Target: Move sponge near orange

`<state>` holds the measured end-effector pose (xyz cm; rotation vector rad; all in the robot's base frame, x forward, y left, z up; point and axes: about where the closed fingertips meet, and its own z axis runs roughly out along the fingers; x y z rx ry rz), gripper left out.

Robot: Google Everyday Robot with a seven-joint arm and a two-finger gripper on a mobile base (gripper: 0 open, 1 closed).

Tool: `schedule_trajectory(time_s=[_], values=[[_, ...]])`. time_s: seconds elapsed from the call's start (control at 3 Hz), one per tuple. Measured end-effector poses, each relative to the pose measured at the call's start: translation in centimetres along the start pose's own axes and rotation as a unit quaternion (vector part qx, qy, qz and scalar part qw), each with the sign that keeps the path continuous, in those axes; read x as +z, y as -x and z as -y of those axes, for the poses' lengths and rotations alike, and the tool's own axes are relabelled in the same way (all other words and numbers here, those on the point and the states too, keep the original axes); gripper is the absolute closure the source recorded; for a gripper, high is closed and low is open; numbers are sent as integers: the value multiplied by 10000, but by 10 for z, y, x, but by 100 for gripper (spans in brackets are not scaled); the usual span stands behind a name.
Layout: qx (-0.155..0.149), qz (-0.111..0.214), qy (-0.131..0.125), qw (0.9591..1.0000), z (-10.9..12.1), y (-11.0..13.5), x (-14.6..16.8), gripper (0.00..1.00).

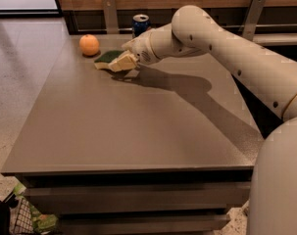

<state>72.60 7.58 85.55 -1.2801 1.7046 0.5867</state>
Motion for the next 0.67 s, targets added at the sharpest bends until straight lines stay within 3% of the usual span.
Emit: schedule_trajectory(time_s=[0.67], values=[[-1, 0, 14, 10000, -1, 0, 2, 0]])
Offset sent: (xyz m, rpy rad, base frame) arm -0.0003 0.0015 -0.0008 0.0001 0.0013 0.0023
